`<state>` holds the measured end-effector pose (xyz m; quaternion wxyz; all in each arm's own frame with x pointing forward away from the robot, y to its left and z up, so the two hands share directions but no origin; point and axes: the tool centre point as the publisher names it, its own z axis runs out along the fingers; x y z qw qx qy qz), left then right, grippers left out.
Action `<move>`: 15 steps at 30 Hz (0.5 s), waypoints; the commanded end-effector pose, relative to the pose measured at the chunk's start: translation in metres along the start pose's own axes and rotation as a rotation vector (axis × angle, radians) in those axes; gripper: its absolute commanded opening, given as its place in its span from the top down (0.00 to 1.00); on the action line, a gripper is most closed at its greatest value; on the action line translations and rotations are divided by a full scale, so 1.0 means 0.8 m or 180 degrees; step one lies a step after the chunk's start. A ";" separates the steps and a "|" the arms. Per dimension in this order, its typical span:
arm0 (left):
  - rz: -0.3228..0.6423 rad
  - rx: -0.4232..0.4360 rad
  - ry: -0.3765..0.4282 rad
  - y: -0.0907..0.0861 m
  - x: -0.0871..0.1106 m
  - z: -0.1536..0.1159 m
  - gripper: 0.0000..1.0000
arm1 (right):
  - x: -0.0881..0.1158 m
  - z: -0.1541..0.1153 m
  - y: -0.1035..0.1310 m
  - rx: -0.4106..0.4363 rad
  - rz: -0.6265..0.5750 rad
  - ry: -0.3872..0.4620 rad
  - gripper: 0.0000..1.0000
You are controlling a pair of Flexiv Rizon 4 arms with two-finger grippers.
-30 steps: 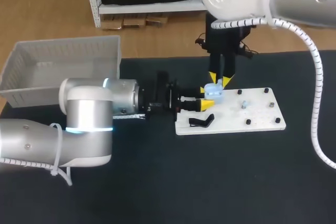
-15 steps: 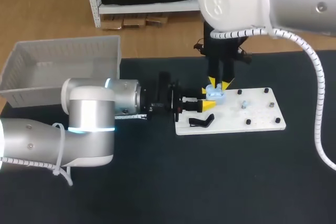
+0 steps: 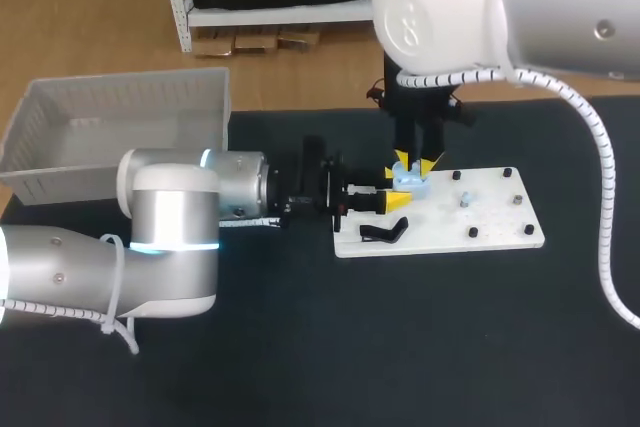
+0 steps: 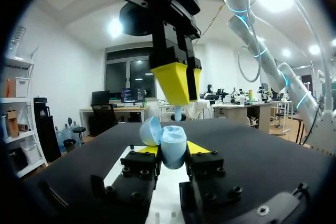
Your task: Pick up each earbud case from the left stands, insert the matching earbuds, close the lid, and place the case in the box.
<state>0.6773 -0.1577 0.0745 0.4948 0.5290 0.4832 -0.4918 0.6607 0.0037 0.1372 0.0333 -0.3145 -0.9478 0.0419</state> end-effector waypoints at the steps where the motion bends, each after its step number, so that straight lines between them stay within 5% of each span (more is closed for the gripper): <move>1: -0.0001 0.0005 -0.0004 0.002 0.001 0.001 1.00 | -0.002 0.003 0.000 -0.0005 0.0016 -0.0027 1.00; 15: -0.0001 0.0005 -0.0004 0.002 0.001 0.001 1.00 | -0.006 0.008 0.005 -0.0004 0.0016 -0.0047 1.00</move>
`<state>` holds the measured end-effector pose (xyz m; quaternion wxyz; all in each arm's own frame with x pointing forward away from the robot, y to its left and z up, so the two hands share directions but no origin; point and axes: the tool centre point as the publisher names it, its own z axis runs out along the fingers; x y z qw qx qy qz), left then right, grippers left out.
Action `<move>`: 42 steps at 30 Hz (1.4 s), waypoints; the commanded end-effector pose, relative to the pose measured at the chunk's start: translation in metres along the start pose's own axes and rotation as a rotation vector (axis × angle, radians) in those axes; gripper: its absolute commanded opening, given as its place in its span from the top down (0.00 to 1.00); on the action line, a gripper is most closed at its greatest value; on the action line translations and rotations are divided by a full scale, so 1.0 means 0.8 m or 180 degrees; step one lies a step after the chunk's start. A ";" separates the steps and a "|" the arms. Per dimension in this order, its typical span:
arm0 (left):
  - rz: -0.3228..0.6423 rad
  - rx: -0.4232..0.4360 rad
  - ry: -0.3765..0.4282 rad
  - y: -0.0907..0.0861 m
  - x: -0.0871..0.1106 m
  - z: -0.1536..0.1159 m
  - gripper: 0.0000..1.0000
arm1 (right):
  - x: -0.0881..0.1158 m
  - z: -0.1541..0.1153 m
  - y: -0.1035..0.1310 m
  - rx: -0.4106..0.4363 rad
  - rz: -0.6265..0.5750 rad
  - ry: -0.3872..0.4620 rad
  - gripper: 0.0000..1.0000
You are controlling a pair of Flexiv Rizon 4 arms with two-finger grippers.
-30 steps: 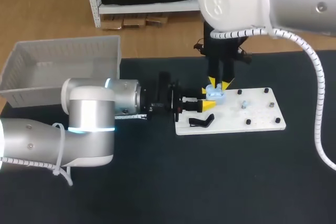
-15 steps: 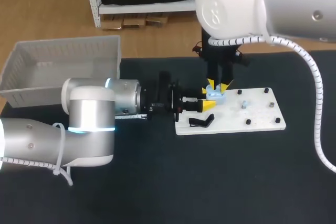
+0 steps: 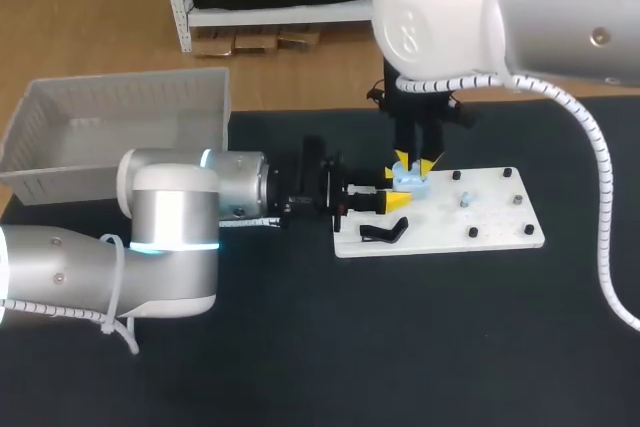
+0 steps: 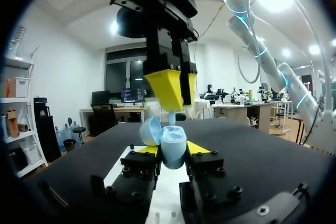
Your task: Pick up each earbud case from the left stands, insert the matching earbuds, close the lid, and place the case in the box.
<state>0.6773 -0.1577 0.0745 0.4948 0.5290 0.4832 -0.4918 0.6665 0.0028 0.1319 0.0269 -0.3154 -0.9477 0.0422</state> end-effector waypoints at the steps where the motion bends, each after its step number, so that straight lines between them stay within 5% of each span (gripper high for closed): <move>1: -0.0001 0.0005 -0.0004 0.002 0.001 0.001 1.00 | 0.001 0.002 0.001 0.0010 0.0009 -0.0006 1.00; 42: -0.0001 0.0005 -0.0004 0.002 0.001 0.001 1.00 | -0.003 0.019 -0.001 0.0011 0.0015 0.0028 1.00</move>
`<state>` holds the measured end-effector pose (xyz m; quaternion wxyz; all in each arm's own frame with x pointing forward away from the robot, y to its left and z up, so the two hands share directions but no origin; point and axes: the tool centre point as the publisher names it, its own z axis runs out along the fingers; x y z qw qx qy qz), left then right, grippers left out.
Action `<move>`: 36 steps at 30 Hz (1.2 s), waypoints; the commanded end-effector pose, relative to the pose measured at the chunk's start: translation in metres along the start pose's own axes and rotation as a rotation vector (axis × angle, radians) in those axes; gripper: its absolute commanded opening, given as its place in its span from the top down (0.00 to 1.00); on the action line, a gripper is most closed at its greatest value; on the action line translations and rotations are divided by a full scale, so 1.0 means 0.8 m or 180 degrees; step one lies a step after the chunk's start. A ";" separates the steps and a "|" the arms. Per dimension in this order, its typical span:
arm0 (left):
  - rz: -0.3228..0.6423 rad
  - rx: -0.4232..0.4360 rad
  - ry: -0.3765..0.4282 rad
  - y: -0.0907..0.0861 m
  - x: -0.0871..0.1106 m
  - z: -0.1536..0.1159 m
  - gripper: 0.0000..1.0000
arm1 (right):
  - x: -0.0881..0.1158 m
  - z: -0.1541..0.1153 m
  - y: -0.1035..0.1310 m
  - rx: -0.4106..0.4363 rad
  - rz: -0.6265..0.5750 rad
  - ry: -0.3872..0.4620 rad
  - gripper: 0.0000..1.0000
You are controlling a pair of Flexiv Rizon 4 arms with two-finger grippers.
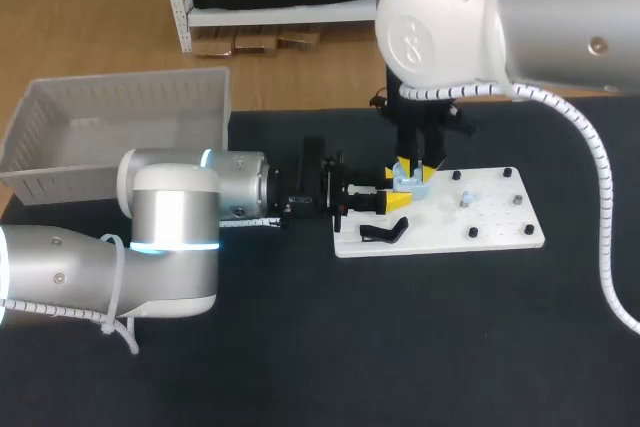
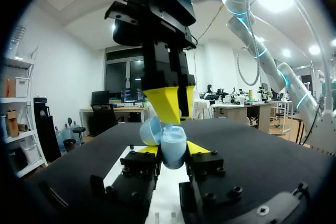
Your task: Pick up each earbud case from the left stands, insert the matching earbuds, close the lid, and place the case in the box.
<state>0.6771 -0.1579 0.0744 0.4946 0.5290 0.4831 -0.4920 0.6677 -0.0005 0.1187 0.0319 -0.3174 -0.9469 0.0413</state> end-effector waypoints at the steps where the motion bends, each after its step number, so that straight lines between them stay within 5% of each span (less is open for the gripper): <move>1: 0.0000 0.0003 -0.0003 0.002 0.001 0.000 1.00 | 0.001 0.003 -0.001 0.0010 0.0002 -0.0003 1.00; 7: 0.0000 0.0003 -0.0003 0.002 0.001 0.000 1.00 | 0.001 0.006 0.001 0.0045 -0.0006 0.0025 1.00; 11: 0.0000 0.0003 -0.0003 0.002 0.001 0.000 1.00 | 0.002 0.005 0.000 0.0042 -0.0009 0.0041 0.66; 17: 0.0000 0.0003 -0.0003 0.002 0.001 0.000 1.00 | 0.006 -0.010 -0.012 -0.0111 -0.0028 0.0055 0.68; 25: 0.0000 0.0003 -0.0003 0.002 0.001 0.000 1.00 | 0.002 -0.052 -0.060 -0.0757 -0.0436 -0.0027 0.67; 36: 0.0000 0.0003 -0.0003 0.002 0.001 0.000 1.00 | -0.044 -0.047 -0.107 -0.0757 -0.0780 -0.0430 0.62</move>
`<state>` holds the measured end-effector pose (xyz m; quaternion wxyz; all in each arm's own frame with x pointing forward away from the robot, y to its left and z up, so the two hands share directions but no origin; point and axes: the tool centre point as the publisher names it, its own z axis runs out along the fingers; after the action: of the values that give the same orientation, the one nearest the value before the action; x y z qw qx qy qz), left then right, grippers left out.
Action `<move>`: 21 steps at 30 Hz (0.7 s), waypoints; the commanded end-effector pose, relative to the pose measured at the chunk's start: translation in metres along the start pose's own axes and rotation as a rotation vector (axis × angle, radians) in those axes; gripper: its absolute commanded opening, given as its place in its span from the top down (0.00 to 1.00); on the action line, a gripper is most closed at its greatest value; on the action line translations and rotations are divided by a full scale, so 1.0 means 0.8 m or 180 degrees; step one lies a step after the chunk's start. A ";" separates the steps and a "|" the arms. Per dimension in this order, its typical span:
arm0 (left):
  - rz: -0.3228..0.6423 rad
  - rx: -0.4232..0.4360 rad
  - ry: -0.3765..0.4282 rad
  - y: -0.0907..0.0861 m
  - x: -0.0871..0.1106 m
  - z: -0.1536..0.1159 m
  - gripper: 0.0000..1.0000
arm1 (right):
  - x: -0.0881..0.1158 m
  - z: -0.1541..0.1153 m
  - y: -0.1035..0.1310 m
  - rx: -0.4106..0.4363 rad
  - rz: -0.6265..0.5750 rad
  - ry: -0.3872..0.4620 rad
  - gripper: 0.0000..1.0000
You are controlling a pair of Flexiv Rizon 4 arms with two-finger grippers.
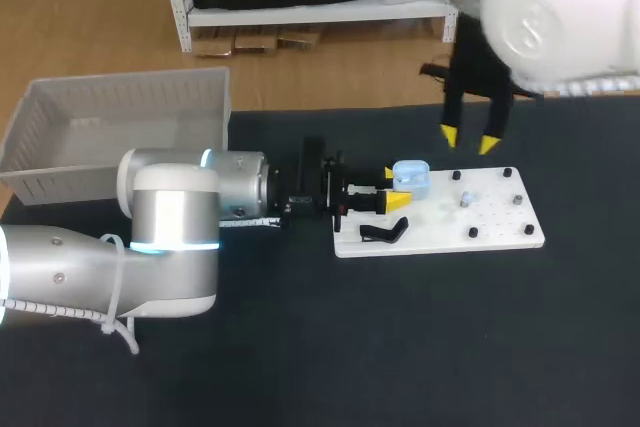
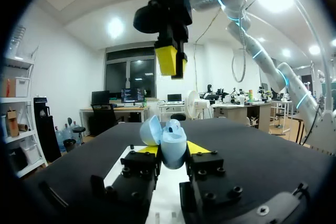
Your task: Pick up each earbud case from the left stands, insert the matching earbuds, close the lid, and place the case in the box.
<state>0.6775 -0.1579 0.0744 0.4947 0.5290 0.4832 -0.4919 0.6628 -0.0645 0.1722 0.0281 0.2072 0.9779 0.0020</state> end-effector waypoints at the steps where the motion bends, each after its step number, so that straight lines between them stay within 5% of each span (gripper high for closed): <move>1: 0.0000 0.0004 -0.0003 0.001 0.001 0.000 1.00 | 0.005 0.014 -0.035 -0.0374 -0.0115 -0.0180 0.62; 13: 0.0000 0.0004 -0.0003 0.001 0.001 0.000 1.00 | -0.008 0.047 -0.031 -0.0429 -0.0484 -0.0071 0.63; 21: 0.0000 0.0004 -0.0003 0.001 0.001 0.000 1.00 | -0.009 0.082 -0.016 -0.0311 -0.0331 0.0055 0.60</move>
<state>0.6775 -0.1578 0.0744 0.4947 0.5290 0.4832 -0.4919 0.6572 -0.0885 0.1151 0.0366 0.1515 0.9860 0.0597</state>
